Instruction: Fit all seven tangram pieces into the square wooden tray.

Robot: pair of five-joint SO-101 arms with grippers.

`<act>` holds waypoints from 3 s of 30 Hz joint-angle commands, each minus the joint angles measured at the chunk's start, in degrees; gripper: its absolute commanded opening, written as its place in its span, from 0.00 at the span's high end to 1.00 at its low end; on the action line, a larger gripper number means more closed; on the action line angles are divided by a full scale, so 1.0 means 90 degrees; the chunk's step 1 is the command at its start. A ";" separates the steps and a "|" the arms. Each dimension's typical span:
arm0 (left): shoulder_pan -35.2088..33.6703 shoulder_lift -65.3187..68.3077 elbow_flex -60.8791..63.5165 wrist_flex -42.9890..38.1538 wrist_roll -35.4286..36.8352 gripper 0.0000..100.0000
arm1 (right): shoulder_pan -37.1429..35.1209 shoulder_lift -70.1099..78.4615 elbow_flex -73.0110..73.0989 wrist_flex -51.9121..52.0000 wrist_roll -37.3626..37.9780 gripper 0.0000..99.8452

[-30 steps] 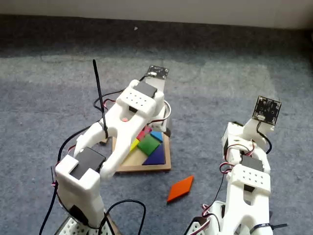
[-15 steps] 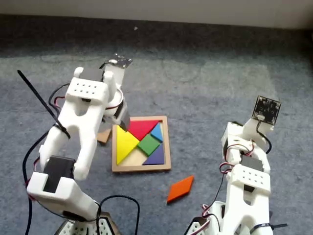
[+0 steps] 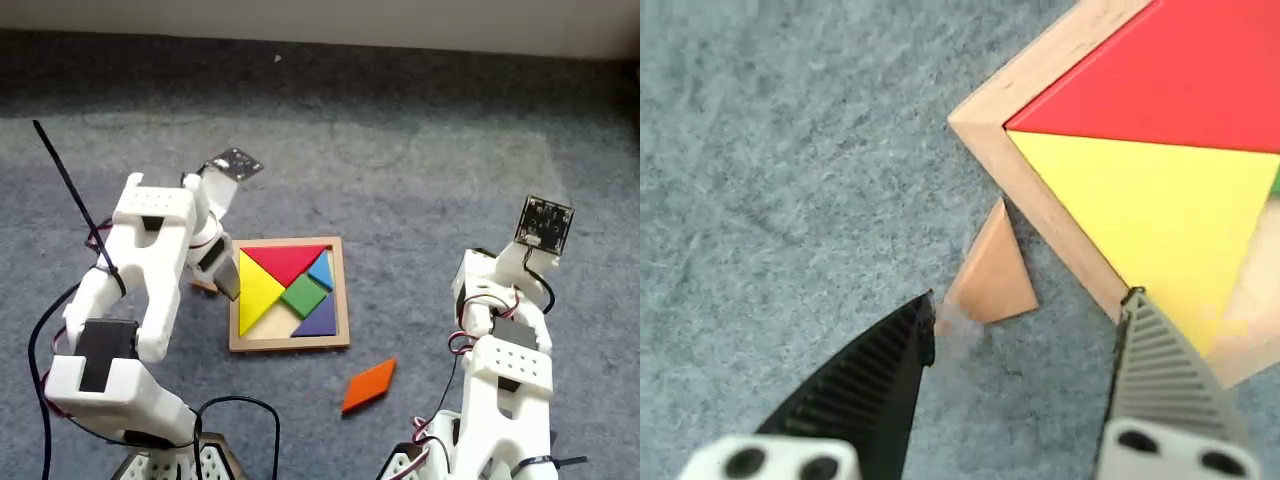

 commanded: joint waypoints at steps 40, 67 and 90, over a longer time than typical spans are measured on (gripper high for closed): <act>-0.0044 0.0122 0.0611 -0.0967 -0.1162 0.83 | -0.0151 -0.0132 -0.0073 -0.0161 0.0274 0.99; 0.2212 -0.1646 0.0620 0.0840 0.2999 0.88 | -0.0151 -0.0132 -0.0083 -0.0161 0.0283 0.99; 0.2877 -0.1646 0.1079 -0.0195 0.5118 0.88 | -0.0151 -0.0132 -0.0083 -0.0161 0.0293 0.99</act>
